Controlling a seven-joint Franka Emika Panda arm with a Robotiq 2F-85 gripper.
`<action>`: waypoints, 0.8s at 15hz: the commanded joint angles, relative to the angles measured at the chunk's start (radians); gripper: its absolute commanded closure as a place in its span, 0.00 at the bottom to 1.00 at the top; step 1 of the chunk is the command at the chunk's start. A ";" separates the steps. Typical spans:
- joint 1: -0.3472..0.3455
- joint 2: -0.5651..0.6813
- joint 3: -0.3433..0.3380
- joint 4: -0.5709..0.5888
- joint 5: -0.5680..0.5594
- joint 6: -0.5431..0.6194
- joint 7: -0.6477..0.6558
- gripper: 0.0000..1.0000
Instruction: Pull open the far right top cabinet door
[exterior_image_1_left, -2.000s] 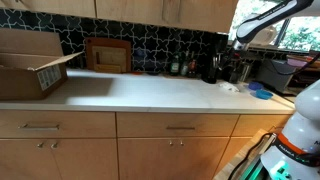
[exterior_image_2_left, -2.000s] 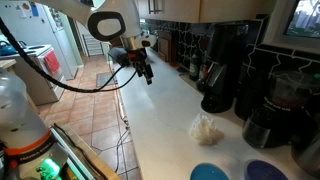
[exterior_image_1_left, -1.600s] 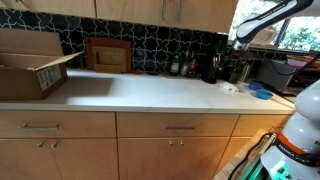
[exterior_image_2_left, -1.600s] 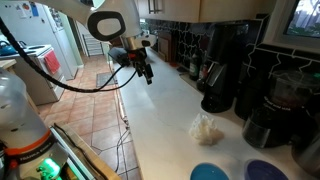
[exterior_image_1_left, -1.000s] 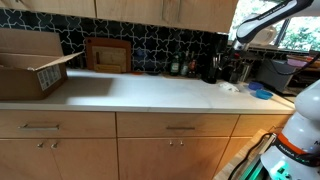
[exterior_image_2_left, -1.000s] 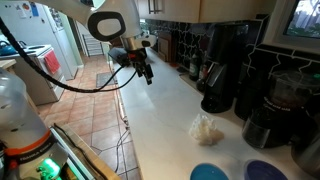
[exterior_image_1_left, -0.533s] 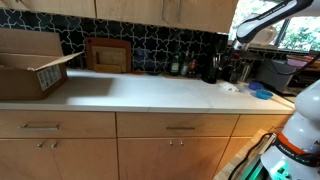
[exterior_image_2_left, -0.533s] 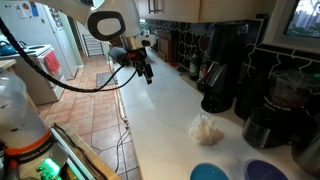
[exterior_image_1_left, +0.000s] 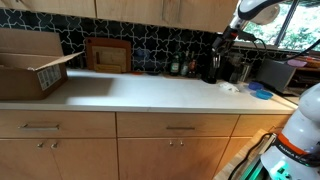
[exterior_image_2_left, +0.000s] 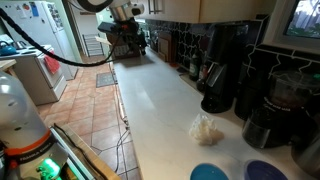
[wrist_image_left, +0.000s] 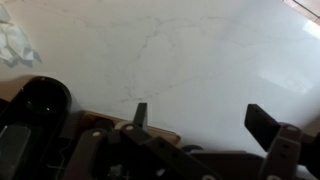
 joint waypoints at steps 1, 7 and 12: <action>0.069 -0.065 -0.008 0.058 0.072 -0.114 -0.087 0.00; 0.168 -0.012 0.002 0.185 0.217 -0.008 -0.137 0.00; 0.214 0.094 0.014 0.278 0.265 0.265 -0.159 0.00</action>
